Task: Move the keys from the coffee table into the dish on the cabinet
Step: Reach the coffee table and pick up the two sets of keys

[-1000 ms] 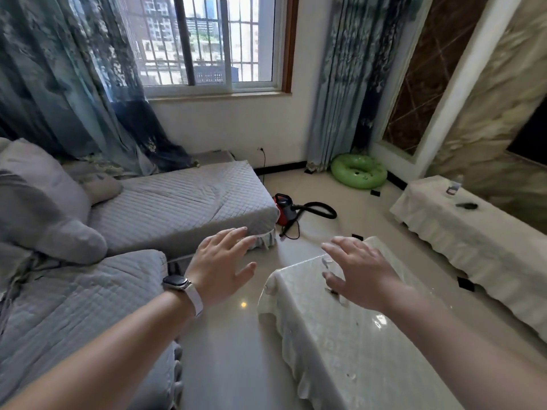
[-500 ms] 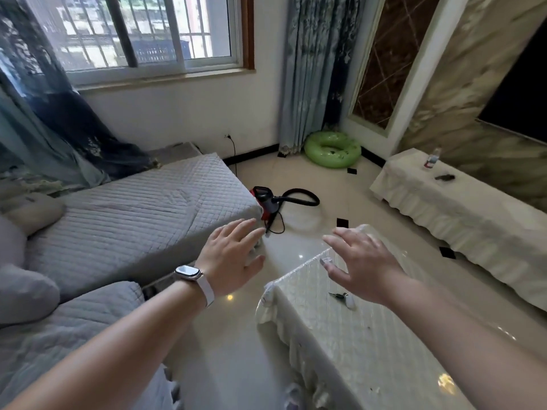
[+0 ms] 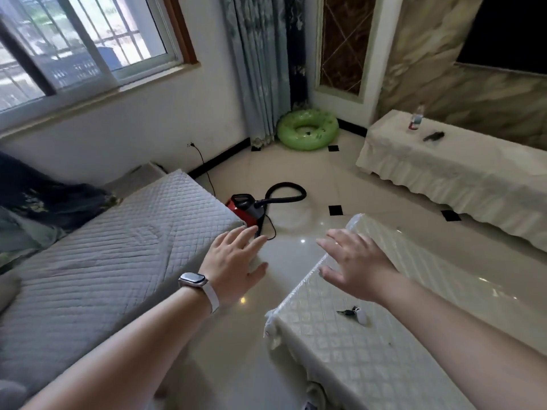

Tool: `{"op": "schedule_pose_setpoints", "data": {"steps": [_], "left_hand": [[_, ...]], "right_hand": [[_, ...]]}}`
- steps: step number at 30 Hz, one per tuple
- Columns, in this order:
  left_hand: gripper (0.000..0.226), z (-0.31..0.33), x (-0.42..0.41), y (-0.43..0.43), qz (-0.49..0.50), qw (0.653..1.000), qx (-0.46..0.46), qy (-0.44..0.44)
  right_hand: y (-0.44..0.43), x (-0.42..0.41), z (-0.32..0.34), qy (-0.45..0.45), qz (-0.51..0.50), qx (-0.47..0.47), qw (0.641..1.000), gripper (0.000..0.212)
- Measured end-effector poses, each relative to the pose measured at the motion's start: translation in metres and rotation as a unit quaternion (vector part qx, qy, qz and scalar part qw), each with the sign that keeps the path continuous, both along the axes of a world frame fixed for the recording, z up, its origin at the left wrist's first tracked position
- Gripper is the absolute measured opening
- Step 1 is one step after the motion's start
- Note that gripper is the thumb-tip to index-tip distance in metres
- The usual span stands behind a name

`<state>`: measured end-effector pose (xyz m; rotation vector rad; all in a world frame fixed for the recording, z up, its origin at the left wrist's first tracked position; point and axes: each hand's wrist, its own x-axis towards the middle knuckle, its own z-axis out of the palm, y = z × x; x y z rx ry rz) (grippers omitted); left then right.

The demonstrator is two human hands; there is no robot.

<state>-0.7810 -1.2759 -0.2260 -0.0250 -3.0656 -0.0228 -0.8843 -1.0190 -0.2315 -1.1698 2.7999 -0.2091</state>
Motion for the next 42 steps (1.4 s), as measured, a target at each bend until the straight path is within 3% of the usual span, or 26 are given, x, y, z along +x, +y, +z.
{"op": "schedule_pose_setpoints", "data": {"steps": [9, 14, 25, 34, 42], "left_hand": [[0.054, -0.012, -0.106, 0.007, -0.078, 0.997, 0.009, 0.005], [0.058, -0.043, -0.164, 0.022, -0.156, 0.987, 0.013, -0.048], [0.057, -0.137, -0.271, 0.027, -0.301, 0.939, 0.023, -0.162], [0.058, -0.300, -0.299, 0.038, -0.292, 0.910, 0.059, -0.287], [0.051, -0.465, -0.307, 0.058, -0.238, 0.918, 0.067, -0.311]], "right_hand": [[0.019, -0.059, -0.012, -0.021, -0.074, 0.013, 0.997, 0.062], [0.042, -0.073, -0.034, -0.030, -0.144, 0.017, 0.989, 0.060], [0.038, -0.076, -0.099, -0.127, -0.340, 0.029, 0.932, 0.060], [0.023, -0.084, -0.248, -0.231, -0.418, 0.023, 0.878, 0.055], [0.039, -0.077, -0.426, -0.257, -0.442, 0.046, 0.858, 0.055]]}}
